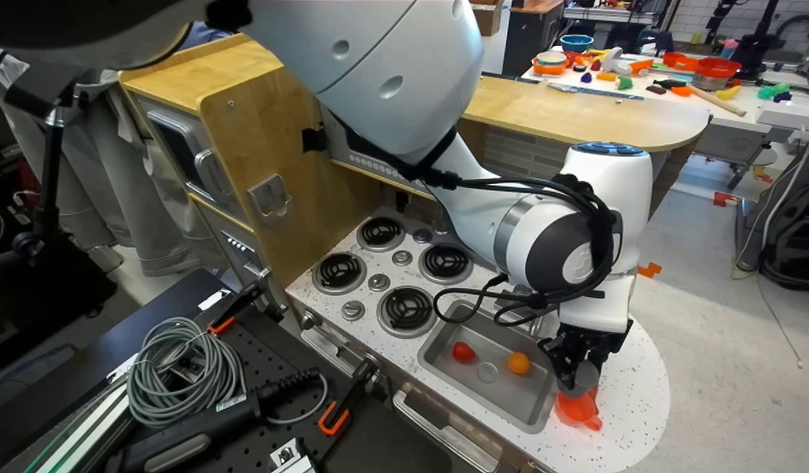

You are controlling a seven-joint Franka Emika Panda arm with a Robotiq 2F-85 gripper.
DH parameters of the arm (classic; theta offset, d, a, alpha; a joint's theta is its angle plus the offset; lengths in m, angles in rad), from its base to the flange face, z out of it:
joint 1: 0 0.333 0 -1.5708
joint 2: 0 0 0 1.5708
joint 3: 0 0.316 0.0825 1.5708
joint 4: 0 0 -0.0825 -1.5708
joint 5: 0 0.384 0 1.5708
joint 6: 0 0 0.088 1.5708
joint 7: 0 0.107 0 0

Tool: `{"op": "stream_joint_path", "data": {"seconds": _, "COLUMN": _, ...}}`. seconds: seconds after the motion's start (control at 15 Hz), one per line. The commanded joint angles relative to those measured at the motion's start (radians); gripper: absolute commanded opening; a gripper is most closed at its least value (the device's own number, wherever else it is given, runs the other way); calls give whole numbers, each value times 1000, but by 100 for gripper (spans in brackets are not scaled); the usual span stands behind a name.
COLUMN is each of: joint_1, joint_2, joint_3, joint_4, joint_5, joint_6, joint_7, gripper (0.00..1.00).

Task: Remove the grey object from the orange cup on the right side of the countertop

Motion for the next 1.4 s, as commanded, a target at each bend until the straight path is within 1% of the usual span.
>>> {"op": "stream_joint_path", "data": {"seconds": 0.0, "joint_1": 5, "joint_2": -37, "joint_3": -1, "joint_4": -59, "joint_5": -4, "joint_6": -36, "joint_7": -20, "gripper": 21}}
{"op": "stream_joint_path", "data": {"seconds": 0.4, "joint_1": 22, "joint_2": -34, "joint_3": -32, "joint_4": -98, "joint_5": -18, "joint_6": -27, "joint_7": -5, "gripper": 21}}
{"op": "stream_joint_path", "data": {"seconds": 0.87, "joint_1": 65, "joint_2": 5, "joint_3": -98, "joint_4": -152, "joint_5": -64, "joint_6": -2, "joint_7": 27, "gripper": 21}}
{"op": "stream_joint_path", "data": {"seconds": 1.33, "joint_1": 83, "joint_2": 97, "joint_3": -139, "joint_4": -110, "joint_5": -89, "joint_6": 29, "joint_7": 92, "gripper": 21}}
